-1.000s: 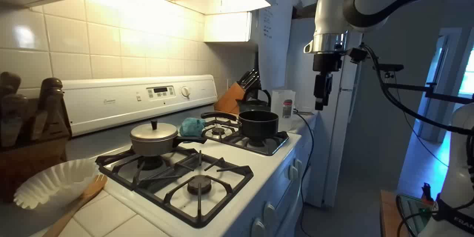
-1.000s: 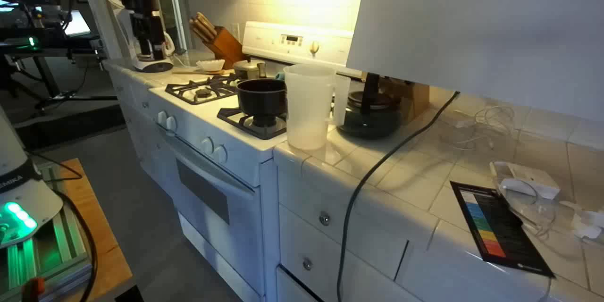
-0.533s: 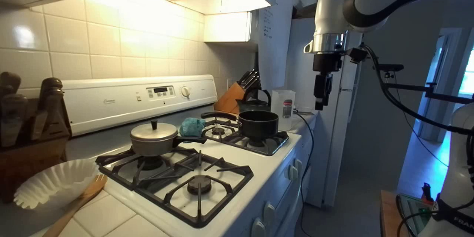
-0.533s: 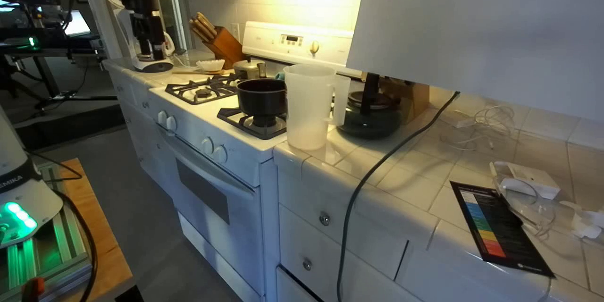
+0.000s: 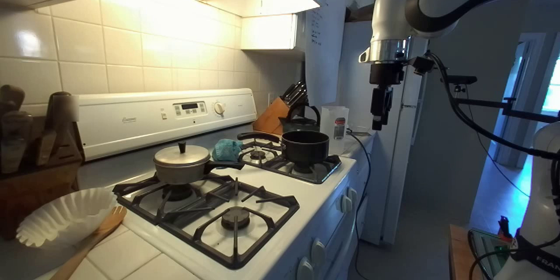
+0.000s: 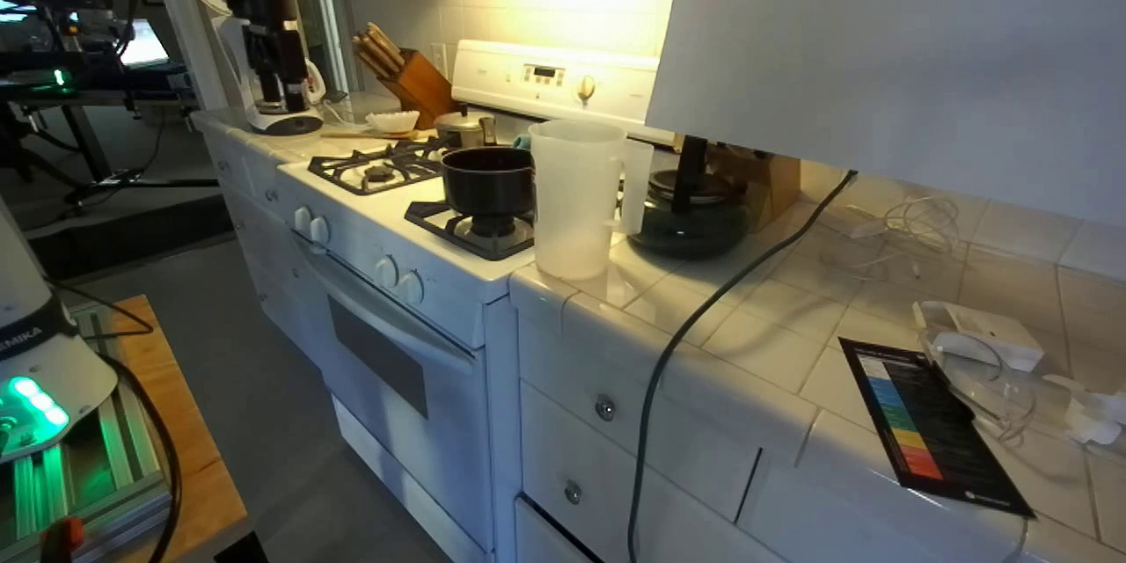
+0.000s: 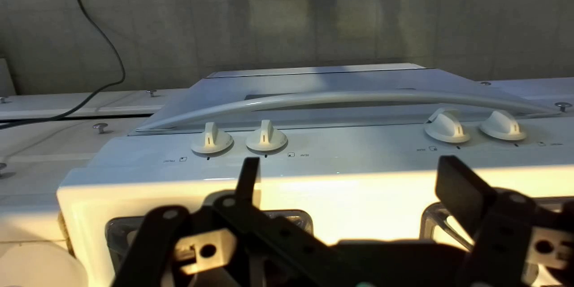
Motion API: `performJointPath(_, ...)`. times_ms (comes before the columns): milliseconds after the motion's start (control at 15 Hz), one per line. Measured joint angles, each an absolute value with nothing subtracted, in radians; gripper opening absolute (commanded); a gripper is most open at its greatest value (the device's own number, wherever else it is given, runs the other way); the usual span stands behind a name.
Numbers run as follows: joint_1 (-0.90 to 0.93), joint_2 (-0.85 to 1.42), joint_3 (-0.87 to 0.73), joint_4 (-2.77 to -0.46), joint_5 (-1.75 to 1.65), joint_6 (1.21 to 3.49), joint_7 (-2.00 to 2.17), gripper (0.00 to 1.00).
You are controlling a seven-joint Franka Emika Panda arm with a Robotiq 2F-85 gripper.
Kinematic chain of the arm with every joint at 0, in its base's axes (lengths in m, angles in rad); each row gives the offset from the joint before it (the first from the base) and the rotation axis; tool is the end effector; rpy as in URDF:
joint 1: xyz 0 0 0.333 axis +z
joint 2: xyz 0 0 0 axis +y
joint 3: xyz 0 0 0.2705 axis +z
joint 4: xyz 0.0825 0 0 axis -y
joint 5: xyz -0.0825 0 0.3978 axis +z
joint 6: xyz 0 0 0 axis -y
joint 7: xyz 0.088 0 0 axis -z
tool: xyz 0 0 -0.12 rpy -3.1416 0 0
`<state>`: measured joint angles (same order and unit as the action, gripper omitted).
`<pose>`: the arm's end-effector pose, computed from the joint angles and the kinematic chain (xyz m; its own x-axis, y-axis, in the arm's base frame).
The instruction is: Pick up the scooper, wipe it against the towel, then put it on the left counter
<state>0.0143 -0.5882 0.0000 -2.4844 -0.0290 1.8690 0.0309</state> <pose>0.4066 0.0032 0.4325 0.9996 -0.0081 -0.0265 -0.0073 -0.9996 0.0283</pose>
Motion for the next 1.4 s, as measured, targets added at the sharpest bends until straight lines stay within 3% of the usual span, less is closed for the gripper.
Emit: performJointPath(1400, 0.013, -0.588, 0.0, -2.484, -0.034, 1.893, 0.031, 1.0)
